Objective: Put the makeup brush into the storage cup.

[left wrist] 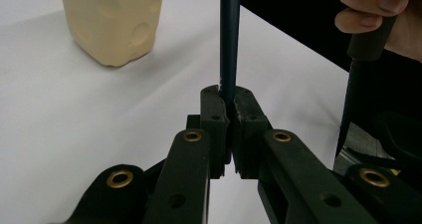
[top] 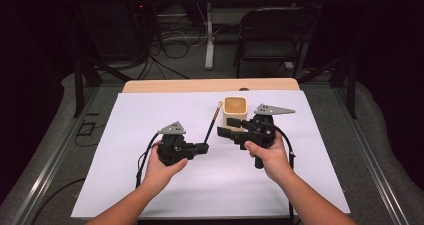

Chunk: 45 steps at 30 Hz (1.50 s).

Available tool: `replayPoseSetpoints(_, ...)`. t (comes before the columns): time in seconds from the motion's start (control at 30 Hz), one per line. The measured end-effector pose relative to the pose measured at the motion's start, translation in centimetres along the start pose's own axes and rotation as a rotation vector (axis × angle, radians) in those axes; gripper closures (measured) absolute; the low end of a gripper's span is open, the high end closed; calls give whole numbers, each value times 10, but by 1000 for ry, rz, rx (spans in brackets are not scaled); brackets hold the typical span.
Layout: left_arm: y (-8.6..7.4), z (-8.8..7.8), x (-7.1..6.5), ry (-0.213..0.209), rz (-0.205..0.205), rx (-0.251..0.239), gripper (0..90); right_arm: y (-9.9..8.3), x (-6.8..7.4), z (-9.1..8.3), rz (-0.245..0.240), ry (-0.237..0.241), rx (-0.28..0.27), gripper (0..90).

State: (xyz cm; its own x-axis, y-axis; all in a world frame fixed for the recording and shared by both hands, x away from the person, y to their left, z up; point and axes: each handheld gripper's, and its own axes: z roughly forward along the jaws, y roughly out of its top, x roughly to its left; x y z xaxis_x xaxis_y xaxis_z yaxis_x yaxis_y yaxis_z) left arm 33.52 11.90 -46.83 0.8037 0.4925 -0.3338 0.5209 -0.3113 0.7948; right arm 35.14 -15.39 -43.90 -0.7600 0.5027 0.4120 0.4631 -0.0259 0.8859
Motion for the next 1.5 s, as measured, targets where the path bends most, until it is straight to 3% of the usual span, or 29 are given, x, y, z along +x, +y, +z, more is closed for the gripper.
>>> replayPoseSetpoints(0.5,-3,3,-4,-20,-12,-36,854,3,-6,3,73,61,-34,302)
replayPoseSetpoints(0.97,-5,5,-5,-19,-14,-52,854,4,-6,4,88,36,-27,280)
replayPoseSetpoints(1.17,-6,7,-6,-24,-13,-59,854,4,-7,4,87,27,-46,318)
replayPoseSetpoints(1.5,-7,11,-6,-28,-21,-59,854,4,-10,5,91,19,-34,344)
